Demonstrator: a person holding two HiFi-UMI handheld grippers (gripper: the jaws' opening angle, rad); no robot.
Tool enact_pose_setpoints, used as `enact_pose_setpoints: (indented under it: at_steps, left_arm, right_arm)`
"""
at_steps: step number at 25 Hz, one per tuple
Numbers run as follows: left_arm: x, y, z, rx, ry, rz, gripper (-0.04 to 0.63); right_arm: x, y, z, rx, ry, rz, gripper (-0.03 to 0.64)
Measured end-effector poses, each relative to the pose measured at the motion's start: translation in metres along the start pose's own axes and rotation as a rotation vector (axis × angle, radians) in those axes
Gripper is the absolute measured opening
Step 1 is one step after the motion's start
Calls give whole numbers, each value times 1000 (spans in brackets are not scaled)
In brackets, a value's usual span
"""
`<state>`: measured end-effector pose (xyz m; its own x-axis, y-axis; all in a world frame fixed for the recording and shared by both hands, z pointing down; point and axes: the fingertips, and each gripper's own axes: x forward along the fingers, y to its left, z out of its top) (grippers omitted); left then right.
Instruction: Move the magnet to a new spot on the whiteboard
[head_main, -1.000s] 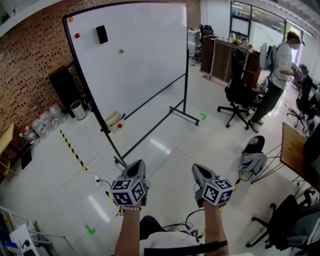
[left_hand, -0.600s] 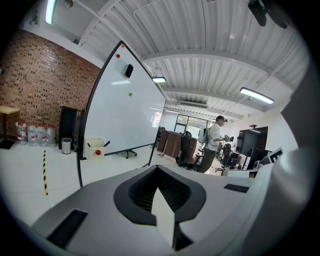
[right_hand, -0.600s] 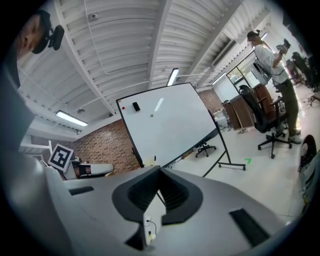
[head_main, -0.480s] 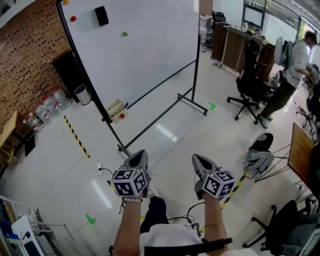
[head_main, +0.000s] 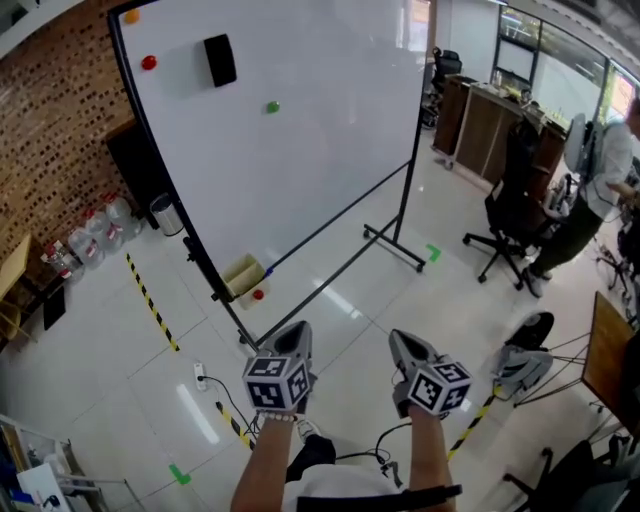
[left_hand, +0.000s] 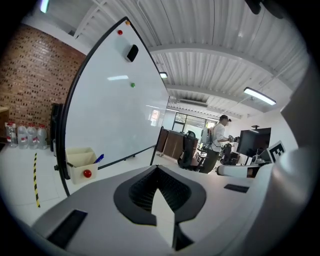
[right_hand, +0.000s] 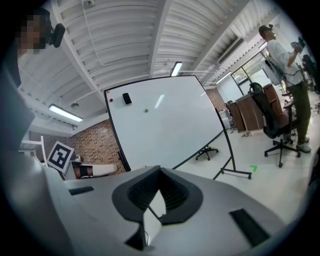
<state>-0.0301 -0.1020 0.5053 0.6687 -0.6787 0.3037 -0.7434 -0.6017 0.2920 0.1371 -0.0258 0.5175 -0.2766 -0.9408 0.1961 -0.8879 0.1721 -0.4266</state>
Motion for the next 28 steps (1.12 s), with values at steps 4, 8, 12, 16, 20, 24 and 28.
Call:
enact_pose_setpoints:
  at_steps: [4, 8, 12, 16, 20, 24, 28]
  left_arm:
    - [27, 32, 34, 20, -8, -15, -11]
    - [47, 63, 62, 42, -22, -20, -11]
    - [66, 84, 78, 31, -35, -16, -11]
    - [83, 94, 87, 7, -53, -9, -11]
    - [108, 101, 102, -13, -79, 21, -11]
    - [131, 100, 117, -23, -112, 78, -11]
    - [145, 111, 133, -33, -126, 109, -11]
  right_arm:
    - [63, 7, 21, -7, -6, 15, 6]
    - [112, 19, 32, -27, -11, 32, 6]
    - [146, 20, 35, -39, 6, 49, 6]
    - [173, 14, 46, -58, 22, 76, 6]
    - [203, 3, 65, -88, 38, 129, 6]
    - [233, -13, 94, -118, 41, 202, 6]
    - [263, -8, 125, -174, 22, 241, 9]
